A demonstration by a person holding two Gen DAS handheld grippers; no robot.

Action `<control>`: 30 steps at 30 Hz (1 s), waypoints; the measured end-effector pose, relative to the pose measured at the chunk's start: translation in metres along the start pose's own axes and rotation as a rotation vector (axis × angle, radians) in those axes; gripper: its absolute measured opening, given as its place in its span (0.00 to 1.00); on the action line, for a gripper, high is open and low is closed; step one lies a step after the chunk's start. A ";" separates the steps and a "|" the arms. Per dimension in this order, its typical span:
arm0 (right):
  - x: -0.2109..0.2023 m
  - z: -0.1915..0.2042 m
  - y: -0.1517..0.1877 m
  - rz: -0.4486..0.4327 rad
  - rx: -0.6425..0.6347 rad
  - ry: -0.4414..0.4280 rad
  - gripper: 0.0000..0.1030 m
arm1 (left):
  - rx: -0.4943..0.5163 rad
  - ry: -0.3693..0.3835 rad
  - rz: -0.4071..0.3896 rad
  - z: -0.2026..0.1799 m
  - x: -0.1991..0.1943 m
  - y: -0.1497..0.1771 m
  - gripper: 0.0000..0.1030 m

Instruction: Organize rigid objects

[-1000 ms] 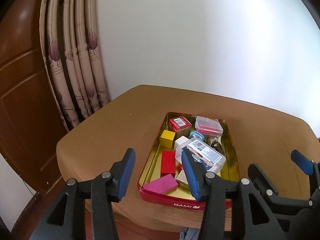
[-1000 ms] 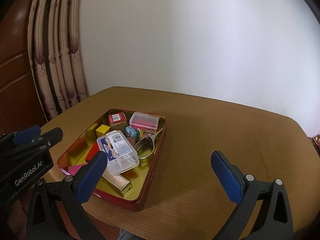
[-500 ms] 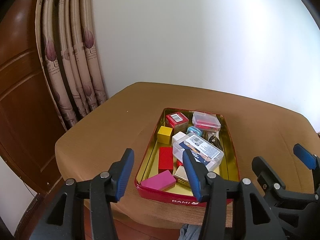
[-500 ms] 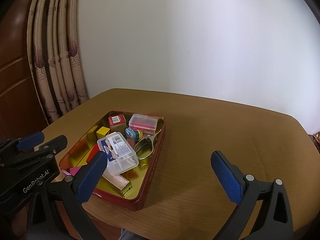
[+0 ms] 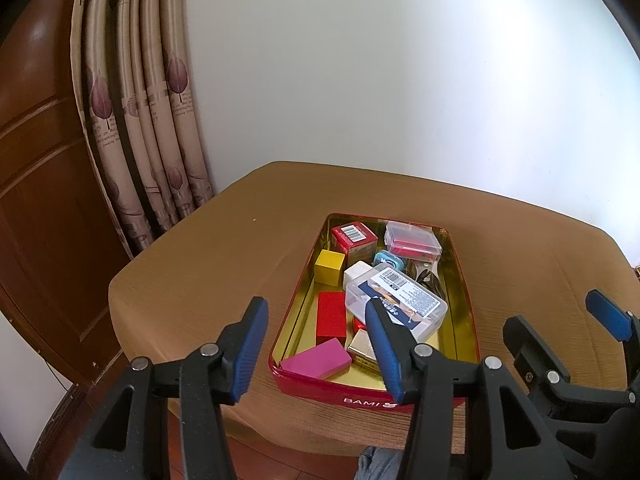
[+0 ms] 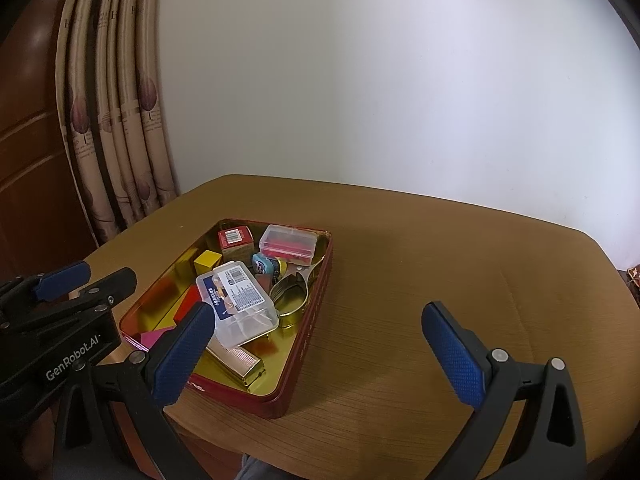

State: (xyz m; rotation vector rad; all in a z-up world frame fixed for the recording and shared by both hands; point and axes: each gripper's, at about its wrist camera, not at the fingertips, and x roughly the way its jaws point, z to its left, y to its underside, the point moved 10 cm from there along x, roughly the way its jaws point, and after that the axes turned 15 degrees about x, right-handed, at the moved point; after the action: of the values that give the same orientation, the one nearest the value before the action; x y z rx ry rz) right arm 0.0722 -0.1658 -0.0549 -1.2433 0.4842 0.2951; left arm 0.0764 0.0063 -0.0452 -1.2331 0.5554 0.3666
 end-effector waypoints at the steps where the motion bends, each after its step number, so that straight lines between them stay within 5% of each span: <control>1: 0.000 0.000 0.000 0.001 0.000 0.000 1.00 | 0.000 0.001 0.002 0.000 0.000 0.000 0.50; 30: -0.002 0.001 0.000 -0.008 -0.006 -0.014 1.00 | 0.013 -0.015 -0.067 0.002 -0.003 -0.003 0.54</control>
State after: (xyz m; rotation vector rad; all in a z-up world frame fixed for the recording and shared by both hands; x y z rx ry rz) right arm 0.0708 -0.1650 -0.0543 -1.2483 0.4662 0.2990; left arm 0.0760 0.0070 -0.0405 -1.2327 0.5014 0.3152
